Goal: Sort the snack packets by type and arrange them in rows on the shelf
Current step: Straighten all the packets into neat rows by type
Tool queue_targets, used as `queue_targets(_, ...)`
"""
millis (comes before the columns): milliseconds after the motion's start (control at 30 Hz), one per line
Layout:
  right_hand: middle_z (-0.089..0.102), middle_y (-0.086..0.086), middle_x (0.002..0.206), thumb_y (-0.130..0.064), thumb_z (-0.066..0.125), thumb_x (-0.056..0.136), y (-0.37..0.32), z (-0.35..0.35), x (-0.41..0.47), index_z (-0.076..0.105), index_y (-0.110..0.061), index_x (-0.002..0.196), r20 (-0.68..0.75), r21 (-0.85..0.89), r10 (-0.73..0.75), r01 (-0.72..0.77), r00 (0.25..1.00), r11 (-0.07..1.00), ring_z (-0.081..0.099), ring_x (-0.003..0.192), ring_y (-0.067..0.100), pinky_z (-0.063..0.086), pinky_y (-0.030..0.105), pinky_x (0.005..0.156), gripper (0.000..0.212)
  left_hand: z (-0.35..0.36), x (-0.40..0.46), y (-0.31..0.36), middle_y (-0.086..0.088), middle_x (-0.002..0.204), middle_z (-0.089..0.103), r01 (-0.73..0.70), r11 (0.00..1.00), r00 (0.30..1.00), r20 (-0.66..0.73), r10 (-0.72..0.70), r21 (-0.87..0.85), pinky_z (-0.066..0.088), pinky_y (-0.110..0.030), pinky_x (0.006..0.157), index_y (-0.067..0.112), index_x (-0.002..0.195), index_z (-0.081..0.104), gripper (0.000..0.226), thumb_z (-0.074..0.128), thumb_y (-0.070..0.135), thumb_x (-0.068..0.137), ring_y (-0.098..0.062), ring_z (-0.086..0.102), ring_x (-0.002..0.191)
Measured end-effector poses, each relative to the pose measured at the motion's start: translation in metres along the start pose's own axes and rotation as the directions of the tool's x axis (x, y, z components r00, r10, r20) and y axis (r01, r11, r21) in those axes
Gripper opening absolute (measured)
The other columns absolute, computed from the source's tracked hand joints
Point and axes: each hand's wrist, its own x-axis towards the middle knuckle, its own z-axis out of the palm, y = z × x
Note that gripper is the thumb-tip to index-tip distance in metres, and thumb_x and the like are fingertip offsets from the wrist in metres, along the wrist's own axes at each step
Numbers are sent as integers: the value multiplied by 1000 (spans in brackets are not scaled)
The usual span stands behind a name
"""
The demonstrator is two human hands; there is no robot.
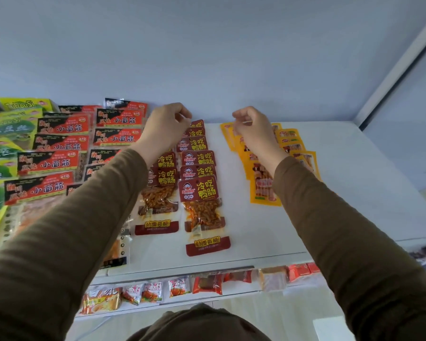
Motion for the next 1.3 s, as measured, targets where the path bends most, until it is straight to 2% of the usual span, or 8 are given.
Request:
queue_targets(167,66,-3,104,-14,55,98,2,-45,-8,64,-22,108,-104,99,108,-98,989,990,66,90,15,52,25,66,16,-2,-21,34,6,104,67,-102,995,979,174,104,-16,50,-30,78,23,108,70,16,57,28,99,-16,64,95)
queue_targets(333,70,-2,107,-8,40,102,12,-73,-29,63,-21,115,-117,56,178,-173,977,983,68,103,18,58,43,92,30,18,-50,62,0,133,61,-233,972,922,324,211,31,45,-33,95,20,130,63,31,53,32,104,-21,57,121)
queue_targets(500,64,4,130,-10,41,105,21,-70,-42,60,-16,131,-45,101,230,-225,972,969,60,119,18,49,42,106,33,62,-71,86,-7,163,35,-350,922,866,431,252,164,25,-46,122,23,154,43,49,47,36,106,-29,27,152)
queue_targets(633,56,8,143,-13,48,105,30,-58,-46,53,-9,143,28,236,275,-273,961,933,54,128,18,43,34,110,38,116,-86,97,-6,172,1,-328,876,891,425,162,353,5,-61,125,34,161,20,60,36,49,105,-33,-7,158)
queue_targets(733,49,10,151,-9,44,105,37,-58,-33,47,-7,147,90,227,274,-287,958,931,46,139,21,37,37,117,42,150,-94,101,-3,173,-4,-285,873,917,376,129,396,1,-59,125,37,161,13,61,27,54,105,-32,-12,157)
queue_targets(900,43,10,156,-6,37,102,39,-54,9,45,-8,149,202,-12,180,-181,963,983,40,144,23,32,32,117,47,168,-93,113,-2,172,6,-132,923,965,260,36,363,12,-51,126,36,153,36,55,28,58,103,-30,-5,158)
queue_targets(1067,48,9,153,2,35,94,53,-51,35,51,-14,145,383,-299,67,55,921,953,44,141,25,36,33,114,56,174,-111,126,-2,171,14,-108,918,972,236,16,383,18,-49,124,34,152,39,52,35,53,104,-31,2,158)
queue_targets(1300,55,3,147,-7,54,97,65,-43,49,48,-23,148,499,-333,12,179,866,926,43,140,25,39,40,113,53,164,-120,136,-2,169,18,-56,908,970,239,-50,414,21,-51,124,34,151,40,53,42,55,102,-32,6,157)
